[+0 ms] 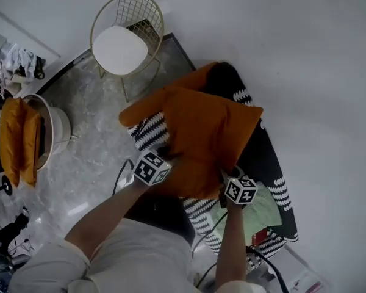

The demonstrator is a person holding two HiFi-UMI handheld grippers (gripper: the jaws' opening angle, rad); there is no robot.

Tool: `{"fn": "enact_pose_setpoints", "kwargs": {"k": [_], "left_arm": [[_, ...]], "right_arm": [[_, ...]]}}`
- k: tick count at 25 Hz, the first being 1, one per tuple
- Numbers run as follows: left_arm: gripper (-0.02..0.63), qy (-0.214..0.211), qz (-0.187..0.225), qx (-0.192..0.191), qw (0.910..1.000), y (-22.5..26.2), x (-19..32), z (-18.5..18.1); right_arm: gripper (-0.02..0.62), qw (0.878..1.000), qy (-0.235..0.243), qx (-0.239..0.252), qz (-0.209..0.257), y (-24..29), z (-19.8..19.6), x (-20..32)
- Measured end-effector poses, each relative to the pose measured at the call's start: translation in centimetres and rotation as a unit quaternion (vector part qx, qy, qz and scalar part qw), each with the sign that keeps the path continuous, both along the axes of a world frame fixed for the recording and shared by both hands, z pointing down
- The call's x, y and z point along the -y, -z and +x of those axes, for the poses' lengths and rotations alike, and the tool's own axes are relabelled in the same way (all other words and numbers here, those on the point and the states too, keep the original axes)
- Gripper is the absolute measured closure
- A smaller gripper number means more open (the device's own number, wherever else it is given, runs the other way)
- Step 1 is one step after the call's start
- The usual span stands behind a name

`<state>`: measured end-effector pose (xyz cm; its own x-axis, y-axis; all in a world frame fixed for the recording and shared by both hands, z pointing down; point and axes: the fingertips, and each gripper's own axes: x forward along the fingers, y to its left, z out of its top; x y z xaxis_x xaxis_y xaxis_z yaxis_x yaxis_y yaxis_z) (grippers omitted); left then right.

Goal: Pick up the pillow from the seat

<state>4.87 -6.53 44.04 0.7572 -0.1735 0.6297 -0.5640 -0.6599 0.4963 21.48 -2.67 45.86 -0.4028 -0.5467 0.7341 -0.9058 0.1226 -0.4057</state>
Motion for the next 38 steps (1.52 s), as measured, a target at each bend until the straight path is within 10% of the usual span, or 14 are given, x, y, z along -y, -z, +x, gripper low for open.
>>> {"fn": "enact_pose_setpoints", "kwargs": {"k": [23, 38], "left_arm": [[0.469, -0.166, 0.075, -0.058, 0.9816, 15.7, -4.9, 5.3], [0.465, -0.203, 0.119, -0.076, 0.9691, 21.0, -15.3, 6.0]], "right_arm": [[0.436, 0.984, -0.153, -0.024, 0.090, 15.5, 3.1, -10.0], [0.436, 0.966, -0.214, -0.047, 0.138, 20.6, 2.6, -22.3]]}}
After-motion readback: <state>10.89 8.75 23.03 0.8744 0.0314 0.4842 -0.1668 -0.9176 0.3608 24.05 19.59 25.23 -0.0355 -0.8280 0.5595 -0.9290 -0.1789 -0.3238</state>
